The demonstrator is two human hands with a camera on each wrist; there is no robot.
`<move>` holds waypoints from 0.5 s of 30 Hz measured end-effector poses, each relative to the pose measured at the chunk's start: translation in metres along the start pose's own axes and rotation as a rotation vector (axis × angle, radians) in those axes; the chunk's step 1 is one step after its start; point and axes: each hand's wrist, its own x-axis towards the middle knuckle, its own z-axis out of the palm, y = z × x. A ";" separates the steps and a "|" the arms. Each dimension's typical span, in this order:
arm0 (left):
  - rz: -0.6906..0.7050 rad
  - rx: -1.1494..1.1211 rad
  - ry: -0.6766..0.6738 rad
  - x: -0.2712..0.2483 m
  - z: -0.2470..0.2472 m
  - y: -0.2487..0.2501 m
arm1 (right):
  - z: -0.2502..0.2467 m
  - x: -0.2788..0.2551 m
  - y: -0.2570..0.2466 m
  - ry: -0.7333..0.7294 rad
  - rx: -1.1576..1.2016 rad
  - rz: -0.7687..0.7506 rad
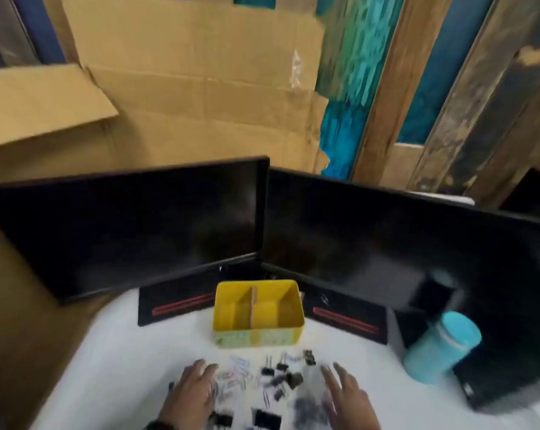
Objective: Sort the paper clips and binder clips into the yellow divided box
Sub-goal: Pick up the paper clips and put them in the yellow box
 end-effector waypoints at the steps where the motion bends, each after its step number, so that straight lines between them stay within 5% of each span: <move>1: 0.002 -0.027 -0.162 0.002 0.010 0.012 | 0.014 0.008 -0.009 0.019 0.002 -0.044; 4: 0.042 0.113 -0.375 -0.004 0.024 0.034 | 0.024 0.000 -0.030 -0.288 -0.022 -0.055; 11: 0.106 -0.017 -0.131 -0.008 0.041 0.031 | 0.021 0.001 -0.054 -0.097 -0.105 -0.067; 15: -0.037 -0.194 -0.092 -0.007 0.038 0.008 | 0.024 0.017 -0.088 -0.052 0.066 -0.359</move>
